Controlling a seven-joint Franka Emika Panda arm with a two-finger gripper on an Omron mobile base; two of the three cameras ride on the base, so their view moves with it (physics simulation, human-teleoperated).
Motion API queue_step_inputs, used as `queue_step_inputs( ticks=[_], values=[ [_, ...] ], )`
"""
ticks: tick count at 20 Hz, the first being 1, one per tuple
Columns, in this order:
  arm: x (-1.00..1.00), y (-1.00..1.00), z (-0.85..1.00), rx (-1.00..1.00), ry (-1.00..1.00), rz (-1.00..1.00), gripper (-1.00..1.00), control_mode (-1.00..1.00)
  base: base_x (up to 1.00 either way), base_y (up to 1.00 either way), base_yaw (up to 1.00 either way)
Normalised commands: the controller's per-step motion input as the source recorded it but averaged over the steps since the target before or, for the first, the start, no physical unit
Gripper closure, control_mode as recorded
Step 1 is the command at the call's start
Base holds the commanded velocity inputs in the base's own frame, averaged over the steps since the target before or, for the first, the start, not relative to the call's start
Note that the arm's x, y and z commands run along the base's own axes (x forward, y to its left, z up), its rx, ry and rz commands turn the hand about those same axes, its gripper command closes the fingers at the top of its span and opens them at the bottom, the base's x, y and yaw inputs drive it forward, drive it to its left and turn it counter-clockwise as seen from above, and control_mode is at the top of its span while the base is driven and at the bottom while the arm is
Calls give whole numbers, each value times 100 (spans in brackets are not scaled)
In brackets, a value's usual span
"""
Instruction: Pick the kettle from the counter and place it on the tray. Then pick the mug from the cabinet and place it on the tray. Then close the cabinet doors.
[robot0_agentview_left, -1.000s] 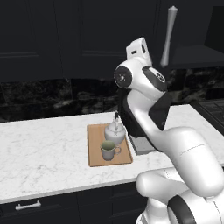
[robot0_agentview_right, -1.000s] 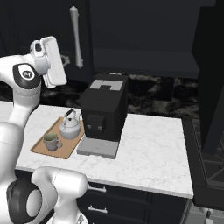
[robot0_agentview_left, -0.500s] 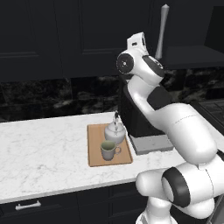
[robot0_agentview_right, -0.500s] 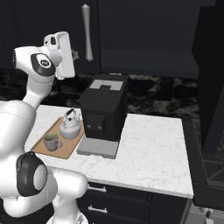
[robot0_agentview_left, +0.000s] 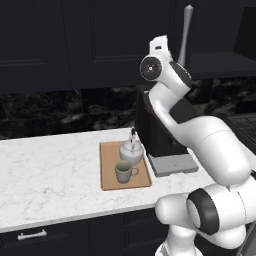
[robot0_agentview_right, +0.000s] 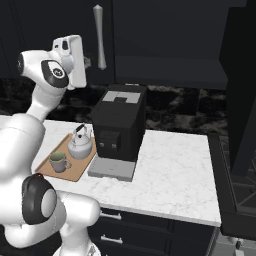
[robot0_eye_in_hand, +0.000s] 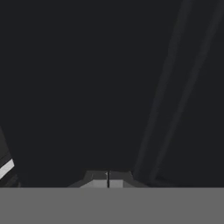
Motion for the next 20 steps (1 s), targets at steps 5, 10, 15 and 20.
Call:
queue_step_inputs(
  ticks=[5,10,15,20],
  values=[
    [-13,-2,0,3,0,7,100,-100,0,0,0],
    [-79,0,7,0,0,8,100,-100,0,0,0],
    [-100,-9,9,0,1,11,100,-100,0,0,0],
    [-100,-32,-1,7,0,11,100,-100,0,0,0]
  ],
)
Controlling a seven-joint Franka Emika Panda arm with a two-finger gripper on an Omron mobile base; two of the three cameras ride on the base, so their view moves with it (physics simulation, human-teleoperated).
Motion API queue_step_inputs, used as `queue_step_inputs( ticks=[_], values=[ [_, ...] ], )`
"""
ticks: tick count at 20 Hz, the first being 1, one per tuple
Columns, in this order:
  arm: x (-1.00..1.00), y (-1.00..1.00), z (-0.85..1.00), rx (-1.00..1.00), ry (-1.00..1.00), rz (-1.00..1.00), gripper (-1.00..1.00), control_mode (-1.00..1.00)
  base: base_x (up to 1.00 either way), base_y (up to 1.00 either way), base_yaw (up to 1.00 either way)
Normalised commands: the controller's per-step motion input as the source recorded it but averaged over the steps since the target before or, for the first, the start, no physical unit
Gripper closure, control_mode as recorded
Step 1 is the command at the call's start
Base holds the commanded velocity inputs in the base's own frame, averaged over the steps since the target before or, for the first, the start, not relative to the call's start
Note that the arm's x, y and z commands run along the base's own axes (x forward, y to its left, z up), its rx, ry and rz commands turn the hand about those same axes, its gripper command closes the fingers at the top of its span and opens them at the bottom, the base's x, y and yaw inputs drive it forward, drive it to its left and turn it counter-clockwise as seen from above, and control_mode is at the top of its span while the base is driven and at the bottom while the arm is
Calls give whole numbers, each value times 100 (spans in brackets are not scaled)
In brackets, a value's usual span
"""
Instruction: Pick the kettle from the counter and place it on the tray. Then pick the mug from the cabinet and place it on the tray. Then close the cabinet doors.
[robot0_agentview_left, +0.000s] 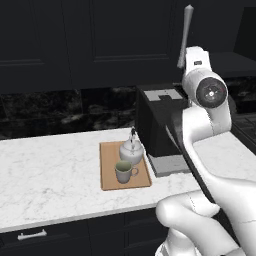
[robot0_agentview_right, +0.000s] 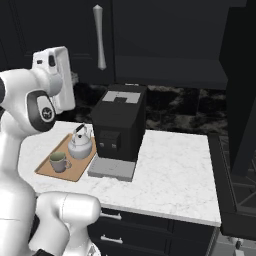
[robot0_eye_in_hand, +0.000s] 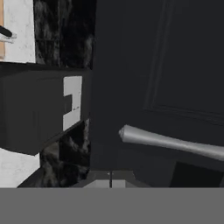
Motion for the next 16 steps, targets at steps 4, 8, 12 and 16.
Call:
queue_step_inputs(
  ticks=[4,8,12,16],
  values=[
    [-99,-17,-3,10,0,8,100,-100,0,0,0],
    [-58,-31,0,31,-6,6,100,-100,0,0,0],
    [0,-82,-2,59,0,-4,100,-100,0,0,0],
    [0,-72,-19,91,4,-28,100,-100,0,0,0]
  ],
)
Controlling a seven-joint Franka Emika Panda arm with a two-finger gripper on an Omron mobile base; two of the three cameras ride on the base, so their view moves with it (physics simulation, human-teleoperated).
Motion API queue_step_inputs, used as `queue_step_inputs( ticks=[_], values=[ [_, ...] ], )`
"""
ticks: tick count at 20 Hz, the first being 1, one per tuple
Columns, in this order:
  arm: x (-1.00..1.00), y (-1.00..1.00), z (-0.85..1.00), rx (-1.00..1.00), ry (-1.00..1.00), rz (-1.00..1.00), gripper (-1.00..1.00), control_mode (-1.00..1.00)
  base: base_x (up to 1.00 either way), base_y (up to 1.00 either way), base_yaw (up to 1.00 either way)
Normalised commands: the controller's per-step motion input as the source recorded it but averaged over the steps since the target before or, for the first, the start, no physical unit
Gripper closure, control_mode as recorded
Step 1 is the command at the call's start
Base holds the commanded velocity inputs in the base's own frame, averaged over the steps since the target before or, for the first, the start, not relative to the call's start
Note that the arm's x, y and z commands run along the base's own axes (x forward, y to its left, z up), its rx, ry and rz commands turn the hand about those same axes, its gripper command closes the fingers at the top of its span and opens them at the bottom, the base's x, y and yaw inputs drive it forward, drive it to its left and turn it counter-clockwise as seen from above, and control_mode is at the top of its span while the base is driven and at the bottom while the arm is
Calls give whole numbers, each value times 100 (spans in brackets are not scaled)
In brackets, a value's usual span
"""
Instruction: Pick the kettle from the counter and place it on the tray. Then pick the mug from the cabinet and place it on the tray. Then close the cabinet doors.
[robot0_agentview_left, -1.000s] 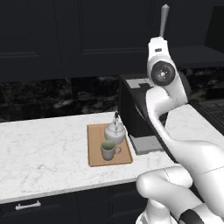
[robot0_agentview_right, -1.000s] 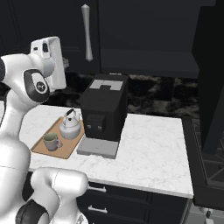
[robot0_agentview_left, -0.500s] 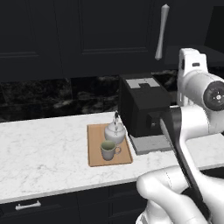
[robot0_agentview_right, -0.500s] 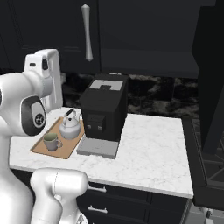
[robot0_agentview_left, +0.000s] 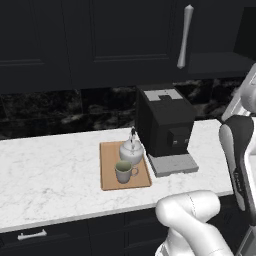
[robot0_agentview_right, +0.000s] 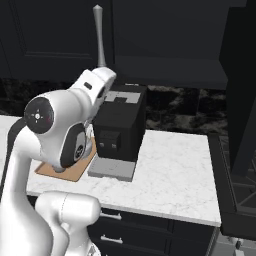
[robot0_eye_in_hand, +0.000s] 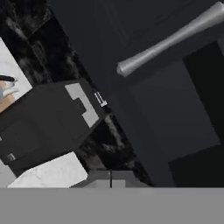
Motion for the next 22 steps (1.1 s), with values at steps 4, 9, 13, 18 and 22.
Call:
queue_step_inputs(
  ticks=[4,9,13,18,22],
  values=[
    [-16,-43,-30,100,-1,-37,100,-100,0,0,0],
    [-17,-39,-23,98,0,-39,100,-100,0,0,0],
    [-6,-28,-18,95,-6,-39,100,-100,0,0,0],
    [0,-20,-25,95,-11,-37,100,-100,0,0,0],
    [0,0,-53,84,-22,-40,100,-100,0,0,0]
  ],
)
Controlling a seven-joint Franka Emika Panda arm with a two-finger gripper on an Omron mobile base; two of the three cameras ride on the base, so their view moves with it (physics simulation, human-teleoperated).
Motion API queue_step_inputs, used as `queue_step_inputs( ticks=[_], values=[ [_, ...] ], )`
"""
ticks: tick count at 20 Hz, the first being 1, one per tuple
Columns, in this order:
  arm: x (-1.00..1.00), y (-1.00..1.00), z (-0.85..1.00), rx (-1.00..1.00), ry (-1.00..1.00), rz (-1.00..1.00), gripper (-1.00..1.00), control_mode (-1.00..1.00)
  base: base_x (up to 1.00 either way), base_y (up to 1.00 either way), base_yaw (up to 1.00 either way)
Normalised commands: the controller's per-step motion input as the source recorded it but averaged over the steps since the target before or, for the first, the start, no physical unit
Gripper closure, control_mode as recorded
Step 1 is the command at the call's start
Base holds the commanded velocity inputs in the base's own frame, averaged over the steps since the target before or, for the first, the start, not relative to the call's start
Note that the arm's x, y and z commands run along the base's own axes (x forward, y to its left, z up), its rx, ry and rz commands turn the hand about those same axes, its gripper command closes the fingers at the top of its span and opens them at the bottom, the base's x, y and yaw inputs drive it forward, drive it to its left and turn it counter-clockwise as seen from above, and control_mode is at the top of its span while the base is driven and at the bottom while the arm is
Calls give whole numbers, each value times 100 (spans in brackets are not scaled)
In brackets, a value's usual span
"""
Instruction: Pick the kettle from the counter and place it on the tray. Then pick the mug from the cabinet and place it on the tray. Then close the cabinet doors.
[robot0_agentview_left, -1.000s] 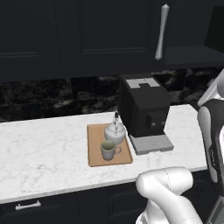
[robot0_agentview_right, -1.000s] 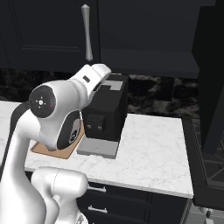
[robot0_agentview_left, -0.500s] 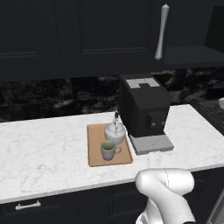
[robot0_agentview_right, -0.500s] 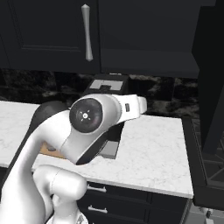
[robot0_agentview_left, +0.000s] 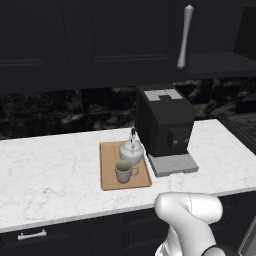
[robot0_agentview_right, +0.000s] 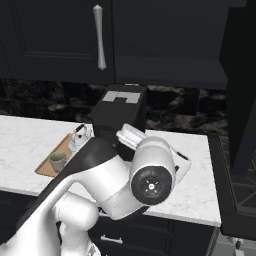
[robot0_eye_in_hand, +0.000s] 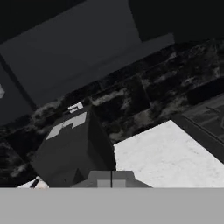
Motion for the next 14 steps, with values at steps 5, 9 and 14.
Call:
queue_step_inputs(
  ticks=[5,9,14],
  values=[
    [2,0,-47,81,-23,-38,100,-100,0,0,0],
    [20,-14,-33,70,-10,-27,100,-100,0,0,0],
    [2,-61,2,48,1,-1,100,-100,0,0,0]
  ],
)
